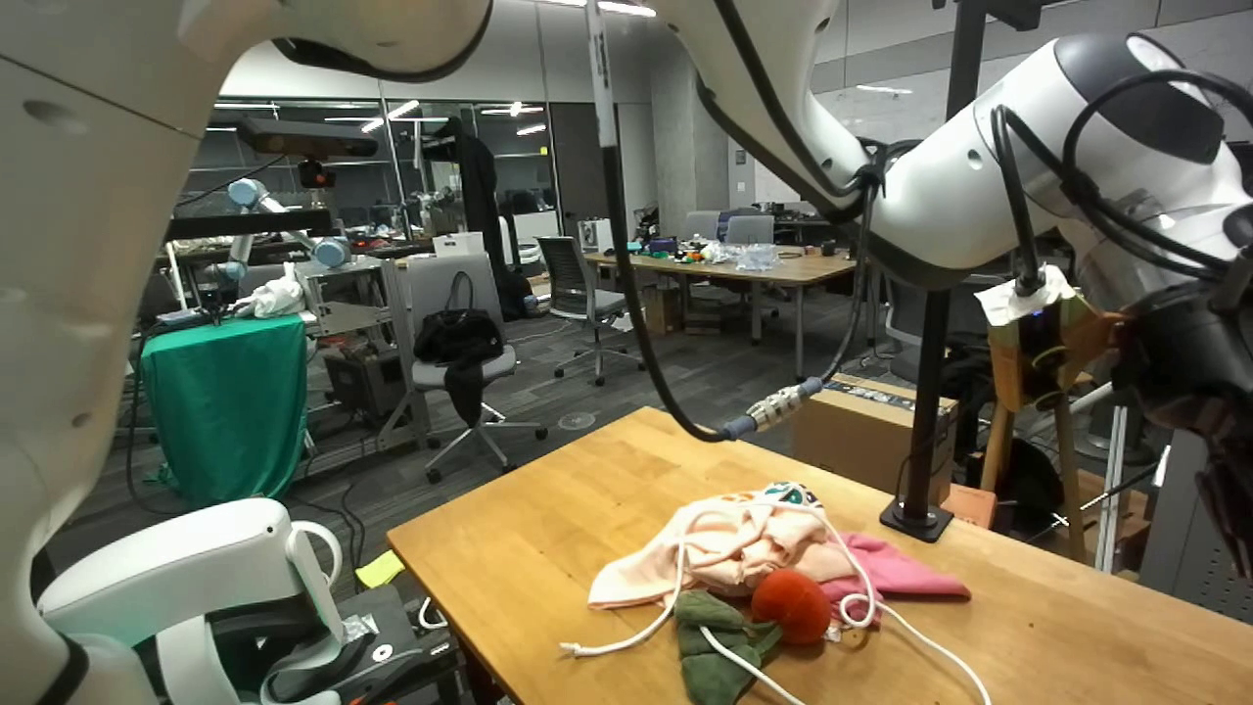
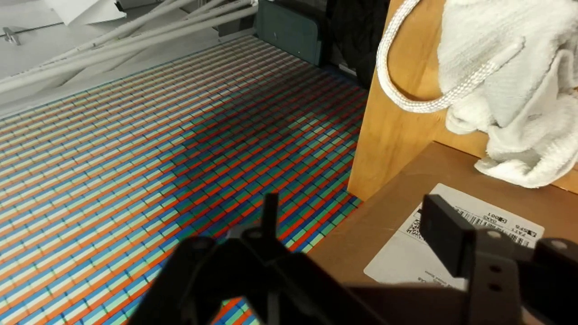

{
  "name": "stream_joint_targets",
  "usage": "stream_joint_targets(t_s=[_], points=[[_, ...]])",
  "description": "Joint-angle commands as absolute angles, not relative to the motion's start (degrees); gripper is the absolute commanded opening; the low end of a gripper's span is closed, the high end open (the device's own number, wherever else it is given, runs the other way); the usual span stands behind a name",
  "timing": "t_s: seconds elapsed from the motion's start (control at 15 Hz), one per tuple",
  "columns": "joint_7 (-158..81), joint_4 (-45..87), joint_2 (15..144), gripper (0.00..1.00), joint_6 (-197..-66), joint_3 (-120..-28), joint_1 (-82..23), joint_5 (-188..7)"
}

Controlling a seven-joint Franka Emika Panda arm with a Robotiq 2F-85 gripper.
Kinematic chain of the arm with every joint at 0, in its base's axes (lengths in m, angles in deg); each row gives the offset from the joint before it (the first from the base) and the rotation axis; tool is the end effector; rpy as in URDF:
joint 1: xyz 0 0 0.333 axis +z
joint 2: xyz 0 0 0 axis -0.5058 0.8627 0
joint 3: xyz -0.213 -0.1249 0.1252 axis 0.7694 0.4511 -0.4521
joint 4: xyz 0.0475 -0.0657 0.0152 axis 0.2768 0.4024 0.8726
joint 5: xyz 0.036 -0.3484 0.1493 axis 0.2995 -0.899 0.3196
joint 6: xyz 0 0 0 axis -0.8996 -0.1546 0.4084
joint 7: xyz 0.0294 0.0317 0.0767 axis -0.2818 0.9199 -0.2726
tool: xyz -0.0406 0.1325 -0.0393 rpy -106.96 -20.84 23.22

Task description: Move the white towel to the right front corner, then move it to the left back corner, then move the rope to the right back corner, then move the peach shirt to the left front corner, then move the pink shirt away from you, then move the turnip plushie closer to you

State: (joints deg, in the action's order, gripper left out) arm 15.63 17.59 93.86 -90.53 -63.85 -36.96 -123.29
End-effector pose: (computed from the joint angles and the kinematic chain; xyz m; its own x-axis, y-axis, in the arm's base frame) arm 0.5452 -0.2781 0.2898 0.4624 -0.8361 0.2952 -0.7073 -0.1471 0.6914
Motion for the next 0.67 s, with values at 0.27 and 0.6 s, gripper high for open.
stream_joint_targets(t_s=[0.27,0.6], points=[[5.7,23.1,92.0,1.00,-97.4,-67.7,-37.0,-118.5],[-4.0,29.1,92.7,1.00,-106.9,-69.4,-37.4,-112.0]])
